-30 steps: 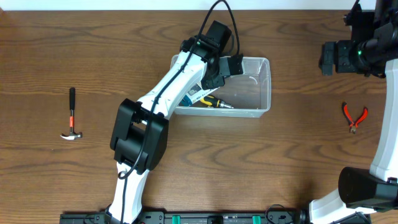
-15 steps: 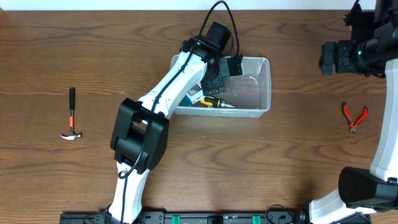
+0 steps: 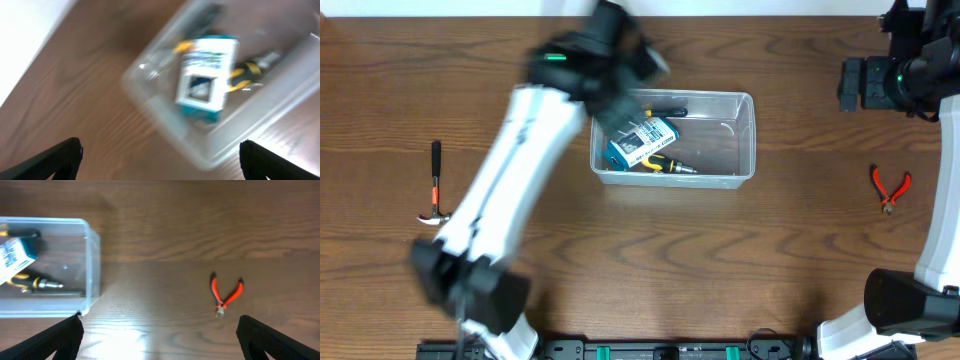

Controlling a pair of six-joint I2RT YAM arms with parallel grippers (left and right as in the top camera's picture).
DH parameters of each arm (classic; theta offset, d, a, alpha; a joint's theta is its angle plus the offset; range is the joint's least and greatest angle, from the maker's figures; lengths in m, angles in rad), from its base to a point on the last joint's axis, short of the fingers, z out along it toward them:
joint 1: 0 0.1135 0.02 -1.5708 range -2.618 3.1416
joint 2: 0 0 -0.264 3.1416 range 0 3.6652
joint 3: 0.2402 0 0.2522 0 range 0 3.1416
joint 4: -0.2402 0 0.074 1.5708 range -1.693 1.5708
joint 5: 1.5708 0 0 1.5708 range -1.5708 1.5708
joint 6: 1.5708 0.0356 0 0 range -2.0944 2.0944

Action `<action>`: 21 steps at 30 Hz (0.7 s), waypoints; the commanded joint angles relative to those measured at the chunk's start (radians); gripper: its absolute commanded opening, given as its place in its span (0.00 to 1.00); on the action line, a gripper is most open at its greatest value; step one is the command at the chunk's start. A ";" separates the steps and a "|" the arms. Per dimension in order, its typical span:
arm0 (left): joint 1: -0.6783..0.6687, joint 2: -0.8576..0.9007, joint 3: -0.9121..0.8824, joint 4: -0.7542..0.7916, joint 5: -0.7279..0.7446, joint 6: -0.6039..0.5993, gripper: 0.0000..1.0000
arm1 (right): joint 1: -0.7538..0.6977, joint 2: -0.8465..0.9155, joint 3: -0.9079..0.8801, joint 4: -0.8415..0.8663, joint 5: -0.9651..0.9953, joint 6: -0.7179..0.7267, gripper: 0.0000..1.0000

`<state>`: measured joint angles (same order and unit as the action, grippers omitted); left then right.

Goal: Pack container

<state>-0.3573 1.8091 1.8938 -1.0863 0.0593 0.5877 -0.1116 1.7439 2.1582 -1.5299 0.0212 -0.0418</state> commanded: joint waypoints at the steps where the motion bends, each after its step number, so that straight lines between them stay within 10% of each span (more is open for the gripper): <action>1: 0.162 -0.065 0.006 0.005 -0.022 -0.208 0.98 | -0.004 -0.110 0.000 -0.014 0.100 0.072 0.99; 11: 0.510 -0.090 -0.025 0.038 -0.019 -0.380 0.98 | -0.281 -0.304 -0.002 -0.153 0.177 0.225 0.99; 21: 0.639 -0.090 -0.030 0.040 0.081 -0.429 0.98 | -0.425 -0.023 -0.014 -0.159 0.079 0.043 0.99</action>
<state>0.2821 1.7153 1.8721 -1.0458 0.1047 0.1841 -0.5190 1.6146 2.1605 -1.6886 0.1265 0.0807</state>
